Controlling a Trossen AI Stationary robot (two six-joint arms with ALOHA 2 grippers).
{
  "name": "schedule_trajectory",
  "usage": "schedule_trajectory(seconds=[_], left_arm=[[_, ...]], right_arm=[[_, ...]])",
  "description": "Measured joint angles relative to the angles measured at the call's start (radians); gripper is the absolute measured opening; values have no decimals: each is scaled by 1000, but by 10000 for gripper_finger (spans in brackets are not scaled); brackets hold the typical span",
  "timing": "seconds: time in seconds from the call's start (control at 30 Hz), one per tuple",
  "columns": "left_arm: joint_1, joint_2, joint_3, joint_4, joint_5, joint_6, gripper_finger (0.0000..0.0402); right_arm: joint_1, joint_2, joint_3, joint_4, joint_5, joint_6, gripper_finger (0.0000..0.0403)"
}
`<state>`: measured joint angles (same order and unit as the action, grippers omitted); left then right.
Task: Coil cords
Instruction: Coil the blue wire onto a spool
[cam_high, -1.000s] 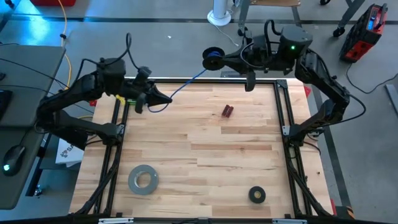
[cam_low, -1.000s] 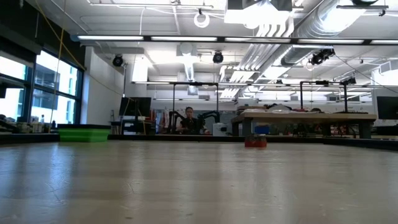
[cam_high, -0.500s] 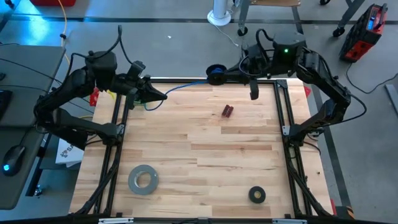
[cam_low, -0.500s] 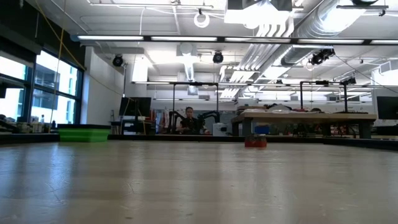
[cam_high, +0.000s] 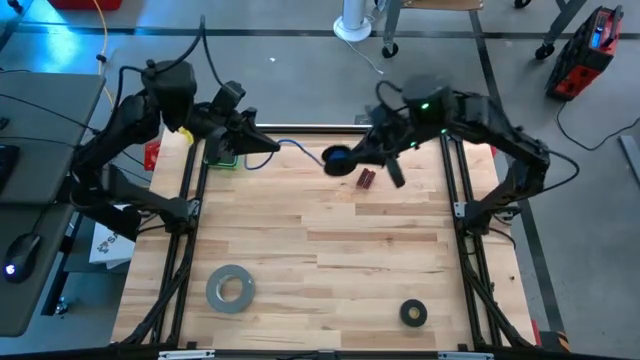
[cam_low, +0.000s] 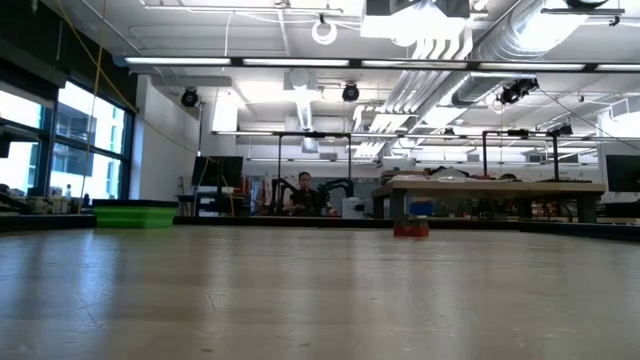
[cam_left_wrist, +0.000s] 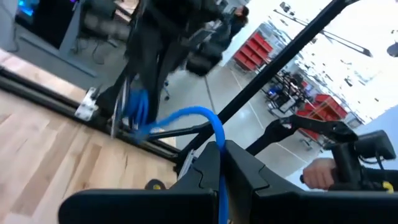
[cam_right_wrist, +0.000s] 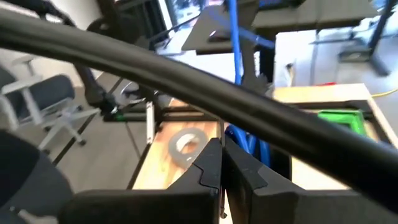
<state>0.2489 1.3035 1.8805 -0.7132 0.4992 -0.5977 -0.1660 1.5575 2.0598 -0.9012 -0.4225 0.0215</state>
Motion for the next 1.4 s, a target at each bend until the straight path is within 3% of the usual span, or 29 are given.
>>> schedule_trajectory(seconds=[0.27, 0.53, 0.83, 1.07, 1.4], left_arm=[[29, 125, 164, 2, 60, 24, 0], [43, 212, 266, 22, 118, 45, 0], [75, 254, 280, 95, 172, 59, 0], [108, 254, 280, 67, 171, 133, 0], [138, 254, 280, 0, 166, 193, 0]], right_arm=[[60, 86, 0, 46, -50, -3, 0], [84, 141, 0, 257, -129, 33, 0], [95, 198, 0, 466, -164, 95, 0], [95, 215, 0, 642, -226, 157, 0], [95, 216, 0, 830, -226, 166, 0]])
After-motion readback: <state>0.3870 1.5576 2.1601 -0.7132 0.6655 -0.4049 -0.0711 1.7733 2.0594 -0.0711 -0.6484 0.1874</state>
